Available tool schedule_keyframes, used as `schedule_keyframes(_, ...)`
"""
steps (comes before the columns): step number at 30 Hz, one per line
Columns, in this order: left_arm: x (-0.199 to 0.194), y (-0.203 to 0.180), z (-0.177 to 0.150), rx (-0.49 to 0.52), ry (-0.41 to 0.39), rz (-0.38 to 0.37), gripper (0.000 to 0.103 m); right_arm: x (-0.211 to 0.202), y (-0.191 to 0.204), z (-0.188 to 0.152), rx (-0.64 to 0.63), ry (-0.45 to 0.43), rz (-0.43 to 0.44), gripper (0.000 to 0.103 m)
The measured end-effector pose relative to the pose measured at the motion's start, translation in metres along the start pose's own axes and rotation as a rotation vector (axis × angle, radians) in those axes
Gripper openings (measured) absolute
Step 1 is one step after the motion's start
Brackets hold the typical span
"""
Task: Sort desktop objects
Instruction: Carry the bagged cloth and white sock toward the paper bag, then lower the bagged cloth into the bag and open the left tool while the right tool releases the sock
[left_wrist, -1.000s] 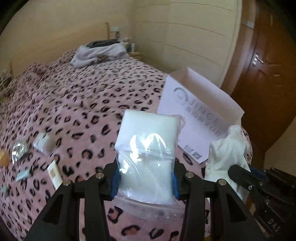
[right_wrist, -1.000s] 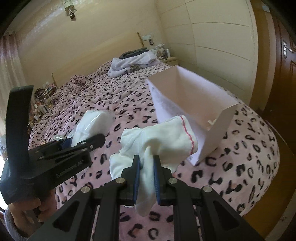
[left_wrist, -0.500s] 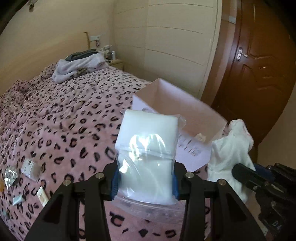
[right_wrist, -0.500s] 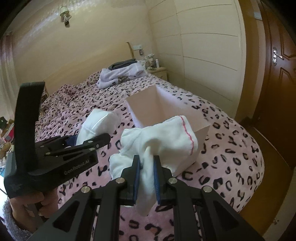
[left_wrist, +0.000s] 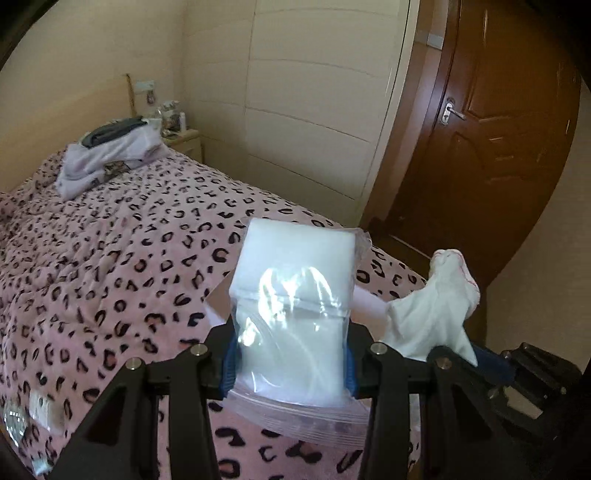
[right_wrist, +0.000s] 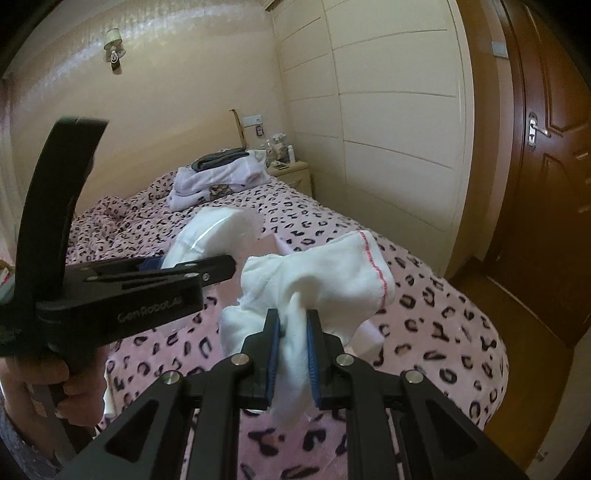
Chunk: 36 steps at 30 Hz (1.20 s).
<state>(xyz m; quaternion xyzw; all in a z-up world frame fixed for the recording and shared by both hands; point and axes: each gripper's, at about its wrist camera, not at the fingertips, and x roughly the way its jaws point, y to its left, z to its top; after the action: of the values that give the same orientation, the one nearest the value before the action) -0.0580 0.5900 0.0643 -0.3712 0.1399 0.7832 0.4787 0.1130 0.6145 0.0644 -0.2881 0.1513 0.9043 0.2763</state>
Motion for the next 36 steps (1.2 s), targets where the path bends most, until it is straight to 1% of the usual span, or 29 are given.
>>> schedule_keyframes(3,0.015,0.002,0.013,0.011,0.019,-0.008,0.045,0.021,0.003,0.007,-0.007,0.016,-0.019,0.014)
schedule_keyframes(6,0.028,0.004,0.016,0.007,0.044,-0.039,0.045,0.039,0.007,0.010,-0.009,0.033,-0.037,0.014)
schedule_keyframes(13,0.055,0.007,0.004,0.000,0.091,-0.032,0.045,0.063,0.017,0.003,-0.036,0.070,-0.066,0.014)
schedule_keyframes(17,0.066,0.010,-0.002,-0.007,0.110,-0.028,0.045,0.071,0.019,-0.002,-0.043,0.090,-0.068,0.014)
schedule_keyframes(23,0.075,0.009,-0.007,0.015,0.120,-0.005,0.046,0.083,0.018,-0.006,-0.040,0.119,-0.063,0.014)
schedule_keyframes(27,0.082,0.005,-0.010,0.047,0.131,0.026,0.047,0.088,0.018,-0.009,-0.045,0.132,-0.063,0.014)
schedule_keyframes(33,0.079,-0.006,-0.013,0.092,0.119,0.047,0.049,0.088,0.018,-0.014,-0.049,0.138,-0.066,0.014)
schedule_keyframes(36,0.075,-0.008,-0.013,0.094,0.102,0.042,0.052,0.086,0.016,-0.015,-0.041,0.137,-0.061,0.019)
